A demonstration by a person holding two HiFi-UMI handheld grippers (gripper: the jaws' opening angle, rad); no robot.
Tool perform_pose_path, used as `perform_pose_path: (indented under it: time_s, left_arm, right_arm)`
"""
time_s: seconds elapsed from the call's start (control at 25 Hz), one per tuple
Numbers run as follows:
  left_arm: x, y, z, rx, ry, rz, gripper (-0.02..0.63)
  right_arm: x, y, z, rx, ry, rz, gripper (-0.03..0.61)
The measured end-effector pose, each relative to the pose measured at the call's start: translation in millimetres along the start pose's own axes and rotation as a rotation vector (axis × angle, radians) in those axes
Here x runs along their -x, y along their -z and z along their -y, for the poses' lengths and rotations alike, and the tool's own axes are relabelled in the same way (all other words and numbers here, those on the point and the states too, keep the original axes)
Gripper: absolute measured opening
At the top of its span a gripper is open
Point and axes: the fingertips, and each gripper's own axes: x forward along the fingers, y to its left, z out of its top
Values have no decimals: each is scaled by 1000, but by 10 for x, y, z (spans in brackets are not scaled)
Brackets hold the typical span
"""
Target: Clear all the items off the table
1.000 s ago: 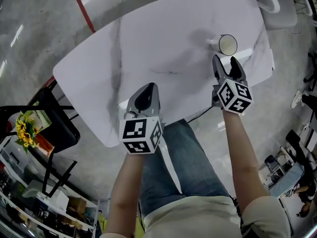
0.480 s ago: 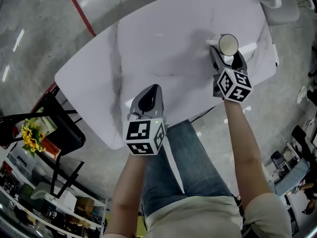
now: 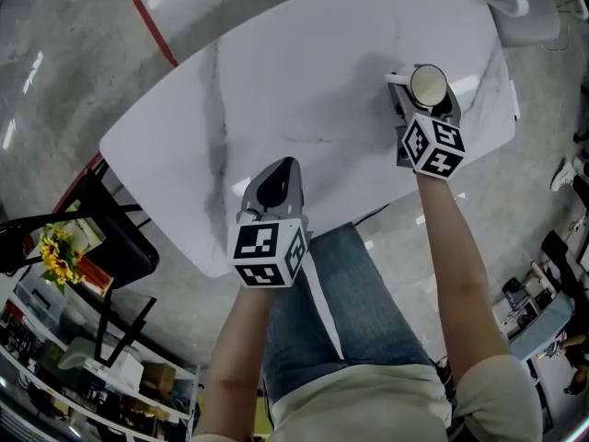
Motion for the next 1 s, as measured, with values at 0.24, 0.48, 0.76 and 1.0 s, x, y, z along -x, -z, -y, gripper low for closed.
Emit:
perform_pose_path:
  time_s: [0.24, 0.48, 0.76, 1.0]
  left_arm:
    - [-7, 29, -5, 2, 7, -8, 8]
    - [21, 26, -43, 5, 2, 2, 9]
    - [133, -8, -144, 17, -13, 30, 8]
    - [237, -9, -226, 33, -28, 56, 8]
  right_arm:
    - [-23, -45, -24, 27, 7, 16, 403]
    - [-9, -19, 11, 3, 46, 8, 402]
    - [91, 38, -94, 17, 32, -20, 400]
    - [214, 78, -269, 56, 8, -26, 400]
